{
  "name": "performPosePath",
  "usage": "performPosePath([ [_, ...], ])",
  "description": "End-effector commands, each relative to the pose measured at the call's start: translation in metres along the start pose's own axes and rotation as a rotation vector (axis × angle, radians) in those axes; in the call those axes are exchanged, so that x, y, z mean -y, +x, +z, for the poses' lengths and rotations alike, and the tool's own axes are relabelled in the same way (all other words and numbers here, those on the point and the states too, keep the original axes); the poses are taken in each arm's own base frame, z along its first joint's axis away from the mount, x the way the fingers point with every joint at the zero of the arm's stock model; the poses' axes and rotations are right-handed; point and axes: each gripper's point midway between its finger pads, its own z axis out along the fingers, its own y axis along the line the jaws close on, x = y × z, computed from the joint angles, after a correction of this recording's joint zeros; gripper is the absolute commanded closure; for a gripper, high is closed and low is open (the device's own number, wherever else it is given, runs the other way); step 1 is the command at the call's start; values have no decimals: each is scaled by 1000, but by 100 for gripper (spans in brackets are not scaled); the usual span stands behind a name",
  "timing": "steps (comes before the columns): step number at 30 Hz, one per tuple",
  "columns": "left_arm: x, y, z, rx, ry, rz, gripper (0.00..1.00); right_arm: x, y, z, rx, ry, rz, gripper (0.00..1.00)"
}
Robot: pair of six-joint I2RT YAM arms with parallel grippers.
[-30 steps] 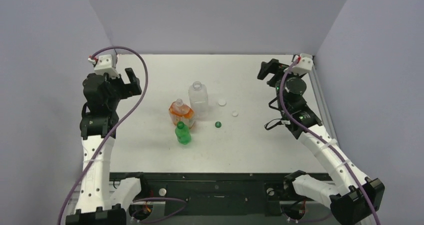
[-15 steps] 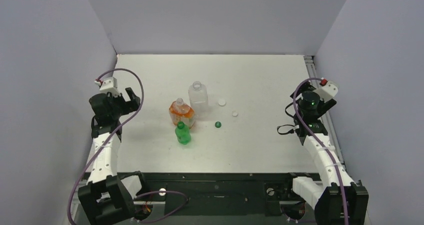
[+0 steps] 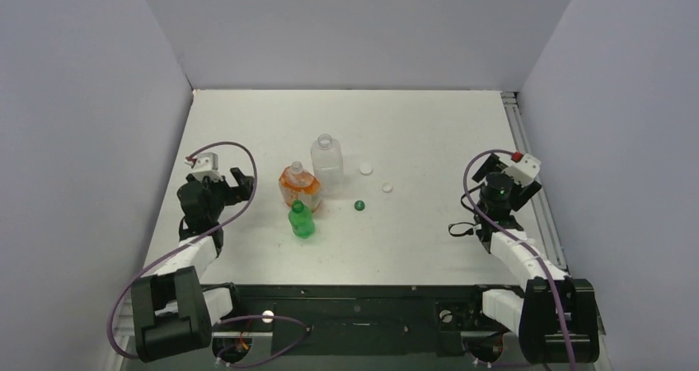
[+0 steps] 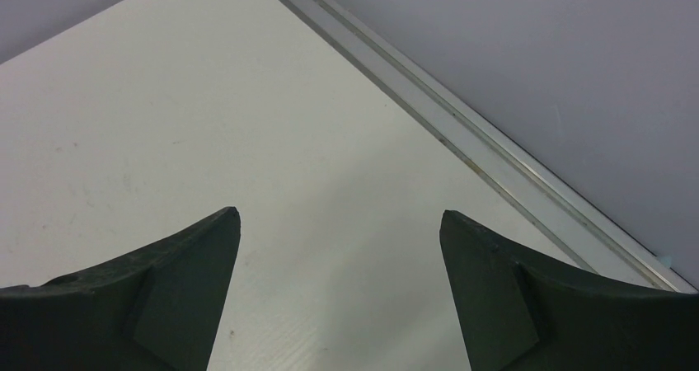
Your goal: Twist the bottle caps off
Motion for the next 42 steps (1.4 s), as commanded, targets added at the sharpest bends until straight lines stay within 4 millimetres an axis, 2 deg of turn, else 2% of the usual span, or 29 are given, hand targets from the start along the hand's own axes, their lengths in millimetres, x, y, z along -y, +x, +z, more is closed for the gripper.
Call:
performPosePath([
  [1,13,-34,13,186,32,67,3,-5,-16,7,103,0,68,14],
  [2,16,-35,16,203,35,74,3,-5,-12,9,97,3,59,14],
  [5,17,-21,25,183,27,123,3,-1,-9,11,117,36,48,14],
  [6,21,-23,25,213,37,139,3,0,-7,12,120,40,48,14],
  [9,20,-9,27,197,37,155,3,3,-6,13,146,54,58,15],
  [10,21,-13,26,221,41,163,3,2,-4,14,143,55,56,16],
  [12,24,-8,22,246,53,182,3,2,0,15,146,46,55,16],
  [13,24,8,19,221,59,186,3,2,4,15,143,45,46,16],
  [14,28,-1,15,281,72,207,4,1,4,12,169,37,62,17],
  [15,32,-1,12,318,95,217,4,1,7,11,173,35,42,17],
  [17,31,10,11,277,88,223,3,-12,13,6,167,5,-16,17],
  [18,30,9,11,274,79,227,3,-23,11,3,183,-32,-45,17],
  [19,32,7,16,269,79,227,3,-25,18,4,171,-46,-50,17],
  [20,33,1,23,274,85,229,3,-21,16,5,199,-66,-15,16],
  [21,29,14,30,196,72,218,3,-19,14,8,200,-62,-4,15],
  [22,31,7,40,182,68,220,3,-19,23,11,159,-64,-17,15],
  [23,28,10,41,168,39,221,3,-19,23,13,159,-62,-18,14],
  [27,25,9,40,176,7,215,3,-18,21,13,164,-62,-15,13],
  [30,10,6,41,182,-90,175,3,-17,20,11,174,-64,-10,13],
  [42,9,6,42,181,-103,176,3,-17,20,11,173,-63,-11,12],
])
